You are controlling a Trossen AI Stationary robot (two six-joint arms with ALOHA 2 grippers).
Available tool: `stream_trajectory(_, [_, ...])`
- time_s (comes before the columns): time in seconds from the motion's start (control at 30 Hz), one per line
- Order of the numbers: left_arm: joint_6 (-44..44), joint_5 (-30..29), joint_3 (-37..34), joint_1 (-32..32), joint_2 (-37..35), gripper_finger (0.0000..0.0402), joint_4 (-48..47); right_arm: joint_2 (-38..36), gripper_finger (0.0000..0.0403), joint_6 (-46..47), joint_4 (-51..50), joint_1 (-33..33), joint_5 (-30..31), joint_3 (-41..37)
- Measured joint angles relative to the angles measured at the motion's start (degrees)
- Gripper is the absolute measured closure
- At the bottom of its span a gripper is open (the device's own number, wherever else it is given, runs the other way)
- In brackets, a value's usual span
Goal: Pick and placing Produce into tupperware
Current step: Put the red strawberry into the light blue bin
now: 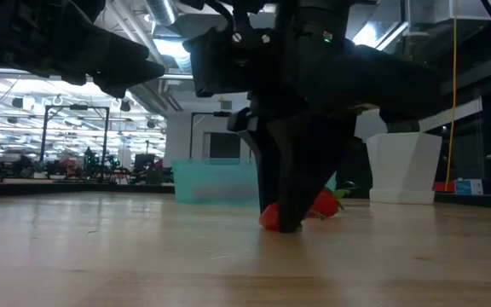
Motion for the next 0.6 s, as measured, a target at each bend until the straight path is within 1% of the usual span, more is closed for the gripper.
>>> stream_trajectory(0.3, [0.0,0.0,0.0,0.0,0.0,0.0186,0.0,-0.1,0.0288,0.3,0.1,-0.2,-0.5,0.0])
stream_trajectory(0.5, [0.0,0.0,0.0,0.0,0.0,0.0186,0.0,0.5,0.0288,0.2,-4.2,-0.3,-0.1,3.0])
stream_trajectory(0.6, [0.0,0.0,0.0,0.0,0.0,0.0186,0.0,0.1,0.0288,0.1,-4.5,-0.8,-0.1,4.1])
